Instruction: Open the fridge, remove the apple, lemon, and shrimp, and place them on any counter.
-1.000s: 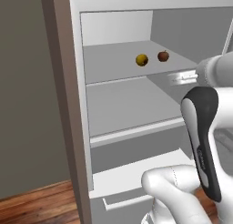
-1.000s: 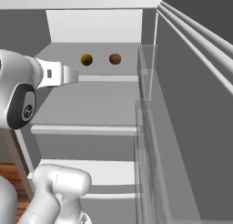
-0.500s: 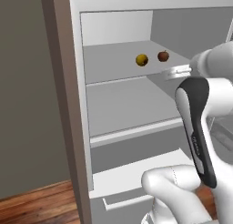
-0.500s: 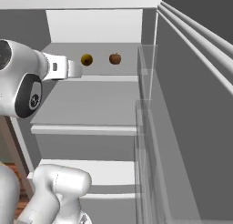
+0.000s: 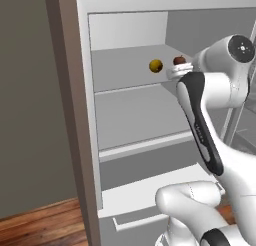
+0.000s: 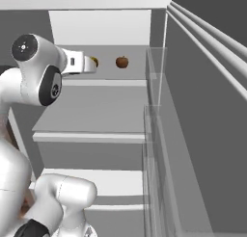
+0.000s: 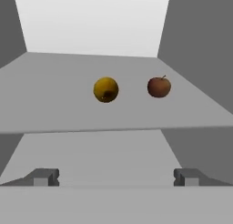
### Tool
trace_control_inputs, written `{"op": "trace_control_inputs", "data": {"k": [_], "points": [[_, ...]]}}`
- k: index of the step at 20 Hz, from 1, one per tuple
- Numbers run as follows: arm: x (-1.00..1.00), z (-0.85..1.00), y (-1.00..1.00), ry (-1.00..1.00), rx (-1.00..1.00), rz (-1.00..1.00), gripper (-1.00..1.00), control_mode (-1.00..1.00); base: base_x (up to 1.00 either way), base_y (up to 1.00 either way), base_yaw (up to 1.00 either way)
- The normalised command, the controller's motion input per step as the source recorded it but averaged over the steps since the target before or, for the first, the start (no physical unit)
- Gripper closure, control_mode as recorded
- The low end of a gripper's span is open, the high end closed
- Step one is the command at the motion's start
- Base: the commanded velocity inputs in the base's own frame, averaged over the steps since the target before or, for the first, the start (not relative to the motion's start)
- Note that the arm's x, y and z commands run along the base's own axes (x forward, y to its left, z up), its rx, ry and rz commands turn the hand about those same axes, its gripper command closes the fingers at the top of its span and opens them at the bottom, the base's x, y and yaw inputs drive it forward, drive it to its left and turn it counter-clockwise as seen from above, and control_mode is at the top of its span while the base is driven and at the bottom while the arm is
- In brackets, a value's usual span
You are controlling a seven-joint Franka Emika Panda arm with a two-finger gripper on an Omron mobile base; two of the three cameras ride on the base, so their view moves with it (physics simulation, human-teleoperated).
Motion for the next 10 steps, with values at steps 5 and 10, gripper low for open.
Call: {"op": "trace_control_inputs", "data": {"k": [5, 10], "points": [[0.73, -0.08, 0.07, 0.01, 0.0, 0.0, -1.0, -1.0, 0.0, 0.0, 0.0], [0.61, -0.15, 0.05, 0.03, 0.0, 0.0, -1.0, -1.0, 0.0, 0.0, 0.0]]}}
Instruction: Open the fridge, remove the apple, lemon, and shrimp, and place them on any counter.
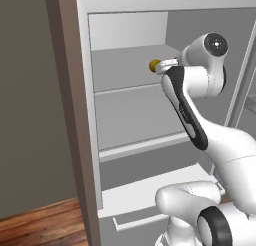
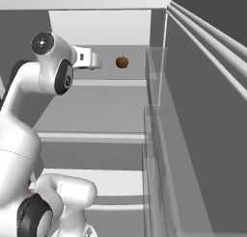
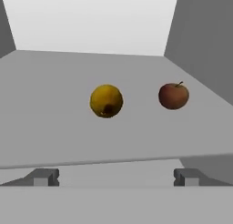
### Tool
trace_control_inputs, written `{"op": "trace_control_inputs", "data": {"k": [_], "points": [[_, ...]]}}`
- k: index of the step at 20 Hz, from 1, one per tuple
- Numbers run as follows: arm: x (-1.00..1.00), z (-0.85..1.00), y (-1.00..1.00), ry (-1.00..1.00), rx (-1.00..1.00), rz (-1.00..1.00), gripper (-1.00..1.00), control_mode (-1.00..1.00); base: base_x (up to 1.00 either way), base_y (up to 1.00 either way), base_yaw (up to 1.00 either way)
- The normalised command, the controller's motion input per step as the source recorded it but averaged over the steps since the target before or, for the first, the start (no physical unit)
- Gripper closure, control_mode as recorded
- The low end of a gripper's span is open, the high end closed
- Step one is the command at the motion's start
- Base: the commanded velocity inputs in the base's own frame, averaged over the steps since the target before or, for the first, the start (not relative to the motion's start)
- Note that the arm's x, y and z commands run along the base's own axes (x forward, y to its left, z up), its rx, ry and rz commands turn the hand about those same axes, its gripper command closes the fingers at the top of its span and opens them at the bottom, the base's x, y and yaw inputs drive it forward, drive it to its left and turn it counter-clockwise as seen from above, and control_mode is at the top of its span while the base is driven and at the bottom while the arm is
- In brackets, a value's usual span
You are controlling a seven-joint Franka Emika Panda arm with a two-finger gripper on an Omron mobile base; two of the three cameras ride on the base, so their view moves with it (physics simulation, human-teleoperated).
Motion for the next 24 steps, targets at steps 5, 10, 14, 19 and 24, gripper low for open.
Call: {"op": "trace_control_inputs", "data": {"k": [5, 10, 14, 19, 24], "points": [[0.53, -0.16, 0.06, 0.04, 0.0, 0.0, -1.0, -1.0, 0.0, 0.0, 0.0], [0.51, -0.04, 0.08, 0.08, 0.0, 0.0, -1.0, -1.0, 0.0, 0.0, 0.0], [0.47, -0.04, 0.02, 0.07, 0.0, 0.0, -1.0, -1.0, 0.0, 0.0, 0.0], [0.47, -0.08, 0.0, 0.05, 0.0, 0.0, -1.0, -1.0, 0.0, 0.0, 0.0], [0.42, -0.16, 0.01, 0.01, 0.0, 0.0, -1.0, -1.0, 0.0, 0.0, 0.0]]}}
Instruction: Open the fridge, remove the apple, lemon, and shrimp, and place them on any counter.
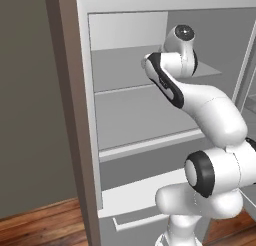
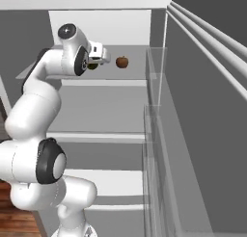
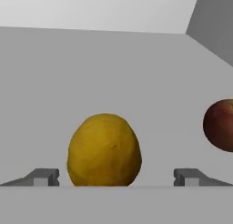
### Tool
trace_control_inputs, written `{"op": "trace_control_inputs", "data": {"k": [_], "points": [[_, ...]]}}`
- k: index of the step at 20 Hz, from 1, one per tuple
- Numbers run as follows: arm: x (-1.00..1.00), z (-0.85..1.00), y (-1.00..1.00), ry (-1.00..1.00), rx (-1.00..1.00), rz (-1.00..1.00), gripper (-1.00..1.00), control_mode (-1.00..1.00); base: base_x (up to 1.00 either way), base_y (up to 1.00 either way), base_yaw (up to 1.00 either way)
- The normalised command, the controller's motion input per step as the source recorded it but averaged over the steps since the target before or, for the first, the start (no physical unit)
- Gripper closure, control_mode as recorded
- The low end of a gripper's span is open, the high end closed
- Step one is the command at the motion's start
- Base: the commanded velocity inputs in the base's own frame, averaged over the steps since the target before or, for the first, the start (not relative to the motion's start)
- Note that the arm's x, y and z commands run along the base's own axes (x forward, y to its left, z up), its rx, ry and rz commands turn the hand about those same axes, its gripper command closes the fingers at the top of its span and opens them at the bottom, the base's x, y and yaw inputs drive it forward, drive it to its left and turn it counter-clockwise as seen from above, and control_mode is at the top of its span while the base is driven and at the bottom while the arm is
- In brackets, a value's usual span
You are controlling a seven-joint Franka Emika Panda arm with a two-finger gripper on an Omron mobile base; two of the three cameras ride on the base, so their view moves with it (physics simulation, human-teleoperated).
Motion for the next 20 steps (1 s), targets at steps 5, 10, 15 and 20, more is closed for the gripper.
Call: {"op": "trace_control_inputs", "data": {"k": [5, 10, 15, 20], "points": [[0.37, -0.16, 0.02, 0.0, 0.0, 0.0, -1.0, -1.0, 0.0, 0.0, 0.0], [0.15, -0.18, 0.0, 0.01, 0.0, 0.0, -1.0, -1.0, 0.0, 0.0, 0.0], [0.04, -0.17, 0.0, 0.0, 0.0, 0.0, 1.0, -1.0, 0.0, 0.0, 0.0], [0.0, -0.05, 0.0, 0.0, 0.0, 0.0, 1.0, -1.0, 0.0, 0.0, 0.0]]}}
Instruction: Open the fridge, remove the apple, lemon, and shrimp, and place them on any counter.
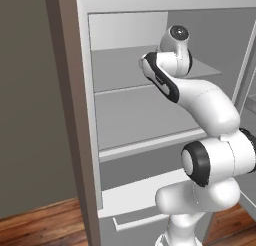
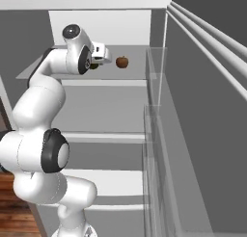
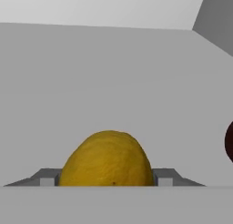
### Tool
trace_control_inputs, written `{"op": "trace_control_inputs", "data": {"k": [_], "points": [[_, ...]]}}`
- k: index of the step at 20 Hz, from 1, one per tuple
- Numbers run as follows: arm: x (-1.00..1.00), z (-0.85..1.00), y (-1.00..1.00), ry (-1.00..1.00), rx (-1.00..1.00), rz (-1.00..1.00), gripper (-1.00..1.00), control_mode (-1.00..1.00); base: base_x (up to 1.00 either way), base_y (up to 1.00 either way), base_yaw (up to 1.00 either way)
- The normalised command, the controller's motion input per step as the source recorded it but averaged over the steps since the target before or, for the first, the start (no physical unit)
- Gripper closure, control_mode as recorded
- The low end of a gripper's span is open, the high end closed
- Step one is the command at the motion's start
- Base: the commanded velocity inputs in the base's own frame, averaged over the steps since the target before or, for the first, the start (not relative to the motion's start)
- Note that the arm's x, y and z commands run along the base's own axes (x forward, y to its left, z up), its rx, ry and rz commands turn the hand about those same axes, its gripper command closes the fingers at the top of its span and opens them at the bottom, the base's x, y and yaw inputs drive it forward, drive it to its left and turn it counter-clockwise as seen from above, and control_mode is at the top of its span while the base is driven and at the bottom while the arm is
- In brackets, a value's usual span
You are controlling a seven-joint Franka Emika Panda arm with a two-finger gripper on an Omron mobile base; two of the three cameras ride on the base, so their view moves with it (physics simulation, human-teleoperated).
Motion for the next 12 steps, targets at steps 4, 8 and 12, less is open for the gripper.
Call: {"op": "trace_control_inputs", "data": {"k": [4, 8, 12], "points": [[0.0, 0.0, 0.0, 0.0, 0.0, 0.0, 1.0, -1.0, 0.0, 0.0, 0.0], [0.0, 0.0, 0.0, 0.0, 0.0, 0.0, 1.0, -1.0, 0.0, 0.0, 0.0], [-0.45, 0.0, 0.0, -0.01, 0.0, -0.01, 1.0, -1.0, 0.0, 0.0, 0.0]]}}
